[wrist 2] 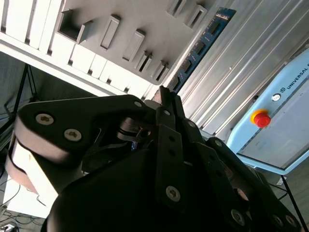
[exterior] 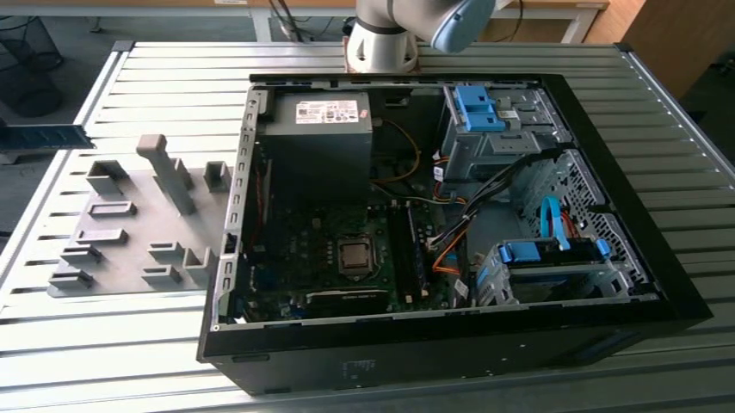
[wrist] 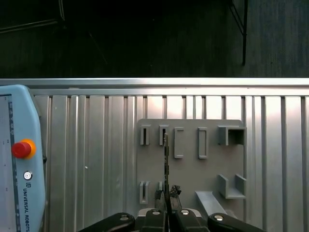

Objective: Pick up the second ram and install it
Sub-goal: 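Pick up the second ram and move it above second insertion slot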

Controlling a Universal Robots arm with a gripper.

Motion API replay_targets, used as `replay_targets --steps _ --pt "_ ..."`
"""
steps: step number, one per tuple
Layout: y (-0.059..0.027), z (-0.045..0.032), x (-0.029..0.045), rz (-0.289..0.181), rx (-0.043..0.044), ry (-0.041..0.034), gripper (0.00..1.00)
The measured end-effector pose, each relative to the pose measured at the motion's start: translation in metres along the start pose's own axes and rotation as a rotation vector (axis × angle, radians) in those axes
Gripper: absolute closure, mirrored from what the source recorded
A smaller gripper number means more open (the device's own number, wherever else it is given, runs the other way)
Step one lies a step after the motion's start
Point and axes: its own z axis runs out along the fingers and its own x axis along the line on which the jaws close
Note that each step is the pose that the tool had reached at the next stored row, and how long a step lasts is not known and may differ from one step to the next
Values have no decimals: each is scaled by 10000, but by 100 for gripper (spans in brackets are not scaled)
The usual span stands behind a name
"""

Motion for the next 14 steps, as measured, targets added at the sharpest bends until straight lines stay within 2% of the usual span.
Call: replay_targets --steps 8,14 --pt "7 -239 6 6 -1 21 86" --pt "7 -251 6 6 0 22 86"
